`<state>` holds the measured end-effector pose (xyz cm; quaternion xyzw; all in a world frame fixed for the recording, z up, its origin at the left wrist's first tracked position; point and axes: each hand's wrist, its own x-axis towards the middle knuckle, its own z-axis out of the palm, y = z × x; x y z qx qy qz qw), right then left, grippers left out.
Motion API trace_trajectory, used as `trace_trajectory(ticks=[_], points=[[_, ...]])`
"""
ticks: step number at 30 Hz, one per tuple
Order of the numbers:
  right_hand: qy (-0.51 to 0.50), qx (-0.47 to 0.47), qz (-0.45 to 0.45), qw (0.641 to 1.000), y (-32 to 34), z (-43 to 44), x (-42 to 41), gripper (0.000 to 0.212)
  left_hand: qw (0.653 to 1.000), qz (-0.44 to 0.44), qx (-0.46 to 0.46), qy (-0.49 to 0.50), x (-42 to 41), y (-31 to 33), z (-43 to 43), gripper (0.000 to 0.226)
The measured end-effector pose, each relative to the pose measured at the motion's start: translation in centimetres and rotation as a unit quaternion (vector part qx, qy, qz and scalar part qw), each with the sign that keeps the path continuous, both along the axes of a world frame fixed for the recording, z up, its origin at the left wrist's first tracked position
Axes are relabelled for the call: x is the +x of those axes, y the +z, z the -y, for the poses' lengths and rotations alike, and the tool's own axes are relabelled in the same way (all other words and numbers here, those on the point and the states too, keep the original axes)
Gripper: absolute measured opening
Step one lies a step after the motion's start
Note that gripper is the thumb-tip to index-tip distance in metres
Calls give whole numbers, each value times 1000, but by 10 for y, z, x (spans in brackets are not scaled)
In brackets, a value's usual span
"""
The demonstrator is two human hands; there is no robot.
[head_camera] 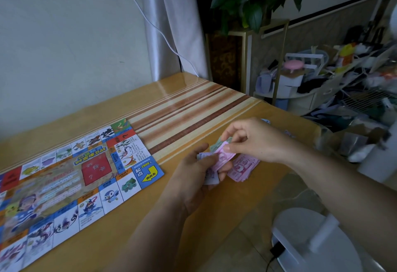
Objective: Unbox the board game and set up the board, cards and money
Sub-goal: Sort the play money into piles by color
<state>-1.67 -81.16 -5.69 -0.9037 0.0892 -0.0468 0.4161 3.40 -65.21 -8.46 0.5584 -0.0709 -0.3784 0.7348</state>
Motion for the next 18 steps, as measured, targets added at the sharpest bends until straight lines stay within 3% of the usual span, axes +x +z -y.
trace_trajectory(ticks=[4,8,11,13,15,18], points=[[-16,-39,-47,998,-6,11,-11,8,988,-131,-59,58,9,-1,-6,40],[-26,-160,-73,984,-24,9,-11,9,991,-100,-66,57,11,-3,-13,52],[-54,-254,-36,965,-30,7,-10,14,995,-66,-55,44,10,-4,-15,58],[-79,-226,32,970,-28,4,-9,18,998,-41,-35,25,10,-7,-15,62],[-71,-117,75,988,-20,-2,-9,21,1000,6,13,-6,10,-8,-14,64],[-25,-21,42,999,-15,-12,-7,25,993,88,70,-38,7,-9,-8,66]])
